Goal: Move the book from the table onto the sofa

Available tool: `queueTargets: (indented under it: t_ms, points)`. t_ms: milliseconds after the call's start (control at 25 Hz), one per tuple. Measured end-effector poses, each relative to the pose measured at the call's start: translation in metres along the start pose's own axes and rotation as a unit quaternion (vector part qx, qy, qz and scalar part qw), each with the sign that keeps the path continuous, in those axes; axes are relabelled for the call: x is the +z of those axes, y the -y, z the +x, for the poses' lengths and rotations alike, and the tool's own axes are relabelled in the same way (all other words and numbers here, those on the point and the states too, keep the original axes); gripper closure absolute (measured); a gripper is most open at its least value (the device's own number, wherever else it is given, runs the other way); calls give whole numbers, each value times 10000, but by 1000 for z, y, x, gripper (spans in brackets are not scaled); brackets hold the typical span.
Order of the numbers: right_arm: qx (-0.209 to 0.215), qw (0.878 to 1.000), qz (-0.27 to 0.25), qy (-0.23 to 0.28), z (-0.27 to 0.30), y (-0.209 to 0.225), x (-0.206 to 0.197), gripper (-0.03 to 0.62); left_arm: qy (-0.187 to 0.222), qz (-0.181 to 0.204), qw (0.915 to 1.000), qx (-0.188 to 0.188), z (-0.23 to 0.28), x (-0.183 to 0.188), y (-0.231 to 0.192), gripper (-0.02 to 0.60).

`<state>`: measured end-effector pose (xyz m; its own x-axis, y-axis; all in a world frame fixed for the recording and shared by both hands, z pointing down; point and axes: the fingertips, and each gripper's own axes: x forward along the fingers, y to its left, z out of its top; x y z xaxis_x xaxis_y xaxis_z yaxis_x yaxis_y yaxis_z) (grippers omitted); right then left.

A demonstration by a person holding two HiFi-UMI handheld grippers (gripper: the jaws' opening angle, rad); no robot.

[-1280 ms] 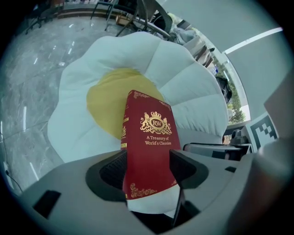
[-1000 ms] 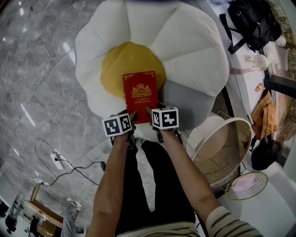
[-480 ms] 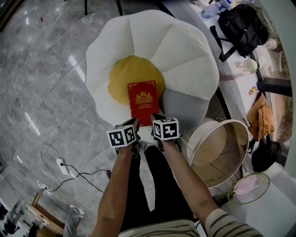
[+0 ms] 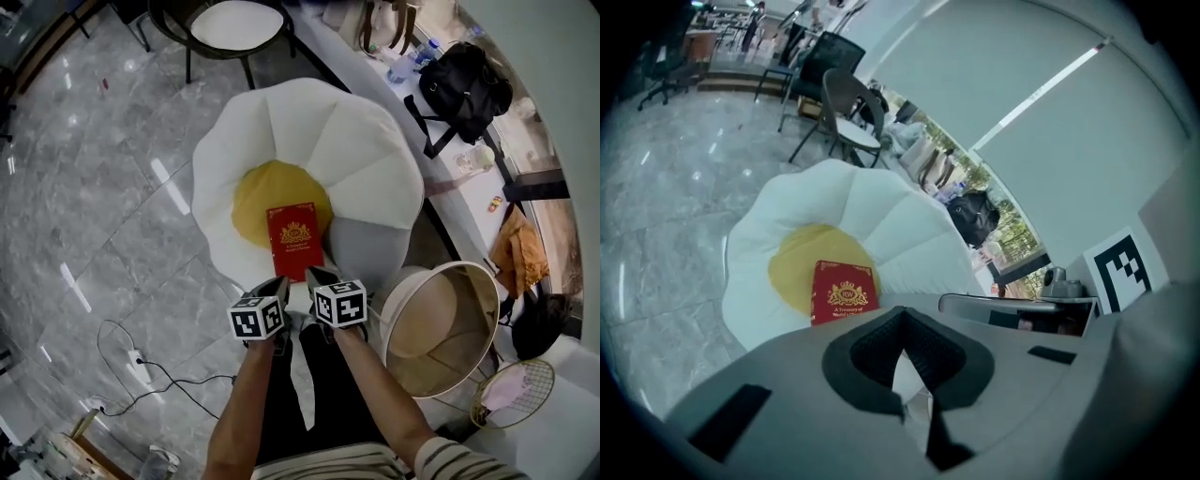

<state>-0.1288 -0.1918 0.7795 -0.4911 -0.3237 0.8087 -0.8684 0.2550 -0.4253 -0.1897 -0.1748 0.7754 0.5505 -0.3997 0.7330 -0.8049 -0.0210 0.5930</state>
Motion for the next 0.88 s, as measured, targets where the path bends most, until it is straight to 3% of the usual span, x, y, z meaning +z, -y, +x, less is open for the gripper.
queueTargets:
  t_ms: [440,760,880]
  points:
    - [35,9938,-376,1042,-120,-53,54,580,726,712,9948,-70,-91,48,82,577]
    - [155,9836,-739,1637,-198,-89,115,580,1258,1213,9846,85,-158,89,134,577]
    - [230,9779,-821,1908,-235,-105,139,580,1449,1345,9803,-18,-186,106,163,577]
